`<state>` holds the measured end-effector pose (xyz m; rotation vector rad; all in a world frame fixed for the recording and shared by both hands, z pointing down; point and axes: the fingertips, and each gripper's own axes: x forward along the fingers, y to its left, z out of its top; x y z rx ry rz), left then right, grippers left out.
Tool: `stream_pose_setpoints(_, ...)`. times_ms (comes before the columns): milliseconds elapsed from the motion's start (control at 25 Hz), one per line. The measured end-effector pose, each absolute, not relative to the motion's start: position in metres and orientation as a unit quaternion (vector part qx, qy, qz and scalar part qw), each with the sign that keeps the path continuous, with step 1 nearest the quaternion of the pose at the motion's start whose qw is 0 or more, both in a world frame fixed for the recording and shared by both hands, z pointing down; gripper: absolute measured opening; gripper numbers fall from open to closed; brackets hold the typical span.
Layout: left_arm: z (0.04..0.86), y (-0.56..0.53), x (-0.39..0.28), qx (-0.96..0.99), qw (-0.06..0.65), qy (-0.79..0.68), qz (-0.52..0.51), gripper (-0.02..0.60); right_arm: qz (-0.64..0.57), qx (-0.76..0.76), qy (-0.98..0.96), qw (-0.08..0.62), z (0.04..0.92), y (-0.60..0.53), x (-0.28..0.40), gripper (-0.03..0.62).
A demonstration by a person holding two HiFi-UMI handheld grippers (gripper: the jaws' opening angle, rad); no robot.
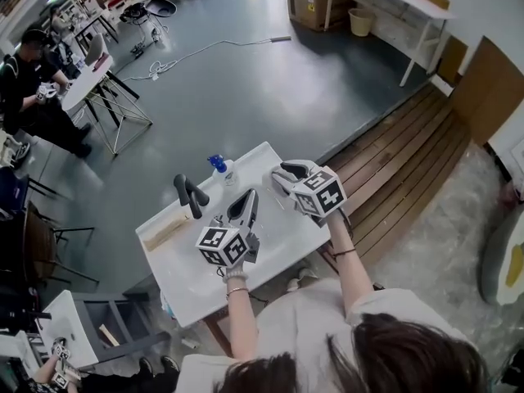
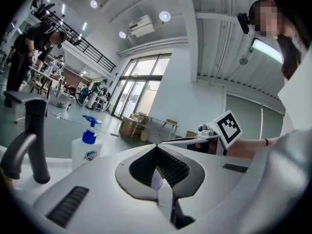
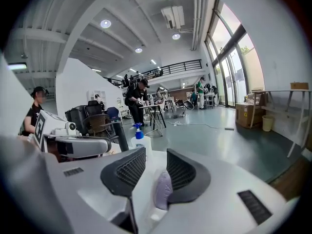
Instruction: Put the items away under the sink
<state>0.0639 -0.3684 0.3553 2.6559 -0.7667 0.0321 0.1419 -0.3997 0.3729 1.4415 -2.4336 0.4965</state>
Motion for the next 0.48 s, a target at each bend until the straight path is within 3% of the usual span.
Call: stream_pose_setpoints(480, 0.376, -0.370, 0.065, 0.934, 0.209, -0.290, 0.022, -0.003, 0.204, 0.517, -0.810, 0.190, 0.425, -0.409, 0.155, 0.302)
